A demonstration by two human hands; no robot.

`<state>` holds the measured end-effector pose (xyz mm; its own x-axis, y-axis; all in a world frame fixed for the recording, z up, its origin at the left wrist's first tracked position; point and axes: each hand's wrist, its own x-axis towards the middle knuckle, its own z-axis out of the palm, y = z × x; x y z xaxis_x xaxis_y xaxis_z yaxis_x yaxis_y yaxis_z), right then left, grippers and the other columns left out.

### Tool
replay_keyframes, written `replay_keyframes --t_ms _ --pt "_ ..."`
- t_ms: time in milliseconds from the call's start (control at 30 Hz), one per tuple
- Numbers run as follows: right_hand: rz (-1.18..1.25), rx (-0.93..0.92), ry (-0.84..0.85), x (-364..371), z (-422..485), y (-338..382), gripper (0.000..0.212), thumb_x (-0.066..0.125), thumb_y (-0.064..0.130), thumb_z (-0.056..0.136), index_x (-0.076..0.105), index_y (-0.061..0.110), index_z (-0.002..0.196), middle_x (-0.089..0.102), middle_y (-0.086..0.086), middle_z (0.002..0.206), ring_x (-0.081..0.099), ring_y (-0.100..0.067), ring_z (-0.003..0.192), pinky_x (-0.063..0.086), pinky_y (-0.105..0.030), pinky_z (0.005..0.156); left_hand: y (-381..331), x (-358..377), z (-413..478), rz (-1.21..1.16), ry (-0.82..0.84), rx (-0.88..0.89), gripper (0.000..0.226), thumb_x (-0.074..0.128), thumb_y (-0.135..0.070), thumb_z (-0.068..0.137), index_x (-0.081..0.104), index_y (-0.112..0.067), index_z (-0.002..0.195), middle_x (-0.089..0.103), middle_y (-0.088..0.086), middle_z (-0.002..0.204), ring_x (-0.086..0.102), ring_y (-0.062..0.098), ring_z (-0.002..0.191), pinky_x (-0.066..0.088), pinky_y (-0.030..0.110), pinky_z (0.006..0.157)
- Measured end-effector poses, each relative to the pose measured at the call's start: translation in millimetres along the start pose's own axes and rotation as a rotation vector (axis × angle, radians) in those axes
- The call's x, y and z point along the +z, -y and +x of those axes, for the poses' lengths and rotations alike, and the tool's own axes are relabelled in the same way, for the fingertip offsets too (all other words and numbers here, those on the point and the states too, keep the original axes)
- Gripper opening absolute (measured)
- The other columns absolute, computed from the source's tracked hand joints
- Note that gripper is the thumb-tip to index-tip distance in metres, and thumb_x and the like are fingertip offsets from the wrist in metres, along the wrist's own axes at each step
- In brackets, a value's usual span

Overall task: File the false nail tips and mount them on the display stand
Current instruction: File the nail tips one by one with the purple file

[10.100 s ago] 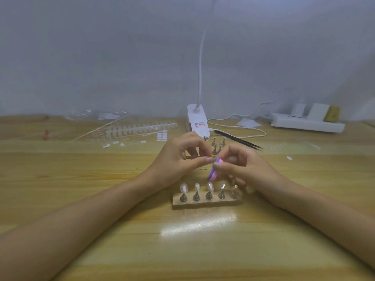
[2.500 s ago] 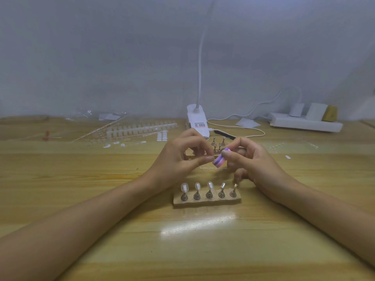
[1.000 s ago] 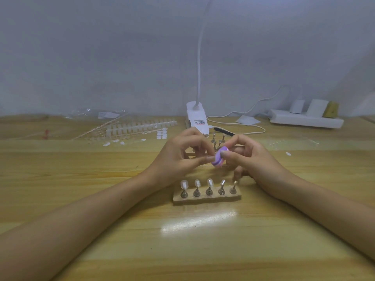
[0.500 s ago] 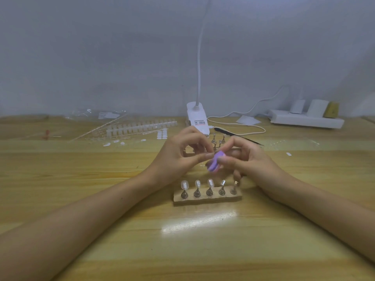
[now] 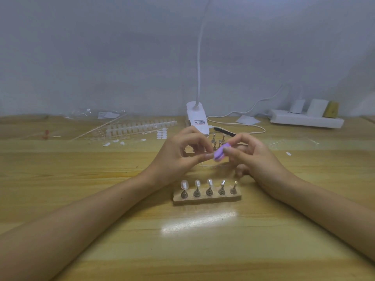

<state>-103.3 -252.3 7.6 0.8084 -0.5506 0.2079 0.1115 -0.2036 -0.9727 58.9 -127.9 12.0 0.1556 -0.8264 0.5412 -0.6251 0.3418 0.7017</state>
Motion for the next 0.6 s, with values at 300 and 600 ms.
replay_keyframes --t_ms 300,600 --pt "-0.023 0.018 0.036 -0.3 0.4 0.5 0.030 0.070 0.029 0.079 0.055 0.008 0.095 0.077 -0.009 0.090 0.067 -0.019 0.068 0.046 -0.020 0.047 1.3 0.0 0.3 0.003 -0.010 0.001 0.004 0.074 -0.006 0.084 0.071 -0.004 0.085 0.054 -0.004 0.089 0.055 0.002 0.074 0.041 0.007 0.060" --pt "-0.089 0.012 0.131 0.3 -0.3 -1.9 0.029 0.072 0.028 0.081 0.054 0.010 0.096 0.078 -0.009 0.092 0.070 -0.017 0.070 0.047 -0.018 0.051 1.1 0.1 0.0 0.000 -0.006 0.007 0.004 0.074 -0.004 0.084 0.070 -0.004 0.084 0.053 -0.003 0.087 0.054 0.004 0.074 0.040 0.007 0.060"
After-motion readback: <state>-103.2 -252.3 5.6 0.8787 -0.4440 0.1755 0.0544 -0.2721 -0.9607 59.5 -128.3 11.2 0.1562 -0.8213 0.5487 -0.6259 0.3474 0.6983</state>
